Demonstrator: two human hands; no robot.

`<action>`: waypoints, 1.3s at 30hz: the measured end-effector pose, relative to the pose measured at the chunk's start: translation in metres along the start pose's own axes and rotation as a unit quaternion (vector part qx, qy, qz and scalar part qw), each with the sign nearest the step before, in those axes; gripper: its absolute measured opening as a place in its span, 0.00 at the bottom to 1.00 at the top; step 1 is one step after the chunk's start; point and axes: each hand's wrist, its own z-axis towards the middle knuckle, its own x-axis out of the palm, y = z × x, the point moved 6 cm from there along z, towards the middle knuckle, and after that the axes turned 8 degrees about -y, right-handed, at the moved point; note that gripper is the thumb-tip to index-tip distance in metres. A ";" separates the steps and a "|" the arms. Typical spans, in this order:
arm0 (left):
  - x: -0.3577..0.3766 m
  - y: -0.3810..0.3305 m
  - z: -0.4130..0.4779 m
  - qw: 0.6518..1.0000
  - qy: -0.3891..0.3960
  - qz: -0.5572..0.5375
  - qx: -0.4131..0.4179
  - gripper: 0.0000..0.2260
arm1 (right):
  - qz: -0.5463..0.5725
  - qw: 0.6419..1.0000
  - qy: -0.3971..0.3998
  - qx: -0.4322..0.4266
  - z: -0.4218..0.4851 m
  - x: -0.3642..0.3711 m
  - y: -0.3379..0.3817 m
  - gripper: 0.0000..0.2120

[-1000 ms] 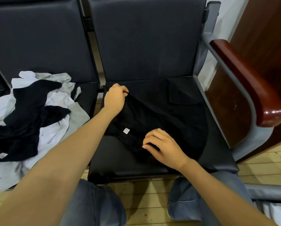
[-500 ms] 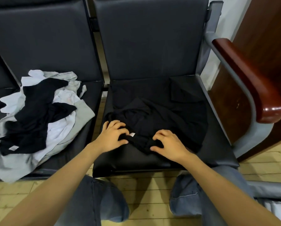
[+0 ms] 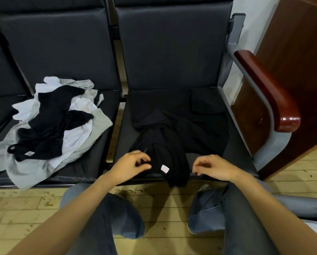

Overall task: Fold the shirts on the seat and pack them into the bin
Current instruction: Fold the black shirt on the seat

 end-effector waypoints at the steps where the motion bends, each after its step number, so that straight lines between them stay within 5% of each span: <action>1: -0.004 0.005 0.003 0.998 -0.052 0.026 -0.025 0.13 | -0.009 0.998 -0.056 -0.002 0.002 -0.005 -0.002 0.06; 5: -0.003 0.024 0.009 0.970 -0.064 0.138 -0.193 0.28 | -0.044 0.980 -0.192 0.001 0.009 -0.019 -0.007 0.03; 8: -0.001 0.027 0.013 0.971 -0.062 0.095 -0.213 0.20 | -0.183 0.971 -0.153 -0.030 0.015 -0.006 -0.005 0.17; 11: 0.003 0.023 0.011 0.983 -0.002 0.079 -0.167 0.16 | -0.251 0.960 -0.127 -0.014 0.024 0.008 -0.006 0.25; 18: 0.018 -0.020 -0.020 0.967 0.242 0.076 -0.007 0.11 | -0.220 0.960 -0.122 0.121 0.039 0.002 -0.025 0.24; 22: -0.002 -0.021 0.008 0.999 0.006 0.030 -0.014 0.11 | -0.218 0.958 -0.148 0.112 0.036 0.000 -0.021 0.21; 25: -0.019 -0.012 0.038 0.989 -0.139 0.028 -0.052 0.09 | -0.255 0.943 -0.185 0.109 0.031 -0.009 -0.016 0.20; 28: -0.015 -0.010 0.067 0.986 -0.137 0.050 -0.083 0.13 | -0.339 0.911 -0.222 0.080 0.027 -0.016 -0.007 0.24; 33: -0.007 0.008 0.111 0.970 -0.095 0.130 -0.181 0.20 | -0.201 0.927 -0.310 0.069 0.055 -0.055 -0.005 0.14; 39: 0.001 0.044 0.147 0.949 0.008 0.179 -0.258 0.27 | -0.188 0.942 -0.266 0.078 0.145 -0.082 -0.021 0.18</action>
